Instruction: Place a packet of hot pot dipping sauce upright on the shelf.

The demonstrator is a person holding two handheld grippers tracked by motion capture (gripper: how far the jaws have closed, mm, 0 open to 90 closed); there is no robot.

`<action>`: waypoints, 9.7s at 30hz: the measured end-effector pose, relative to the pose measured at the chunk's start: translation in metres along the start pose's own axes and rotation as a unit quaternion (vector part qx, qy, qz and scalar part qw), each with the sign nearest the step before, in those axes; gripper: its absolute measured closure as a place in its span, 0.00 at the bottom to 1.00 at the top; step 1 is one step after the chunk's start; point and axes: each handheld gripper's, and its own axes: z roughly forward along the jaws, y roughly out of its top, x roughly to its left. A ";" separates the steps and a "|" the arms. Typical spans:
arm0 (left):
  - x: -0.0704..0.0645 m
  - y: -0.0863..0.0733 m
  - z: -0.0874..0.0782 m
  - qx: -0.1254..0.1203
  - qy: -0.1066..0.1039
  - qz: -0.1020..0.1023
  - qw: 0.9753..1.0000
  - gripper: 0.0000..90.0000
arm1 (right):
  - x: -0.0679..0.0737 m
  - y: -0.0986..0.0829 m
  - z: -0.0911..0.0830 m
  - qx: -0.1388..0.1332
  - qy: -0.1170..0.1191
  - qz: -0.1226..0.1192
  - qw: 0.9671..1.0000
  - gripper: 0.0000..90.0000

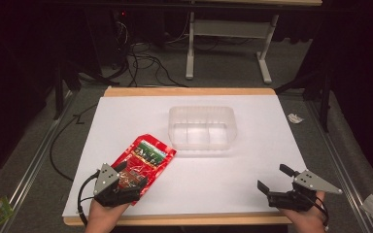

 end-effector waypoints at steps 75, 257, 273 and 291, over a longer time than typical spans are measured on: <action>0.050 -0.054 -0.017 0.172 0.055 -0.040 0.983 1.00 | 0.022 0.008 0.053 0.026 0.058 -0.031 0.998 0.07; 0.010 0.020 -0.057 -0.155 0.112 0.005 0.981 1.00 | 0.187 0.076 0.221 0.068 0.225 -0.023 0.972 0.53; -0.013 0.045 -0.034 -0.173 0.070 0.008 0.982 1.00 | 0.156 0.085 0.170 0.042 0.217 -0.036 0.975 0.99; -0.082 0.062 0.043 -0.139 -0.032 0.031 0.989 1.00 | 0.067 0.044 0.083 0.026 0.137 -0.010 0.990 1.00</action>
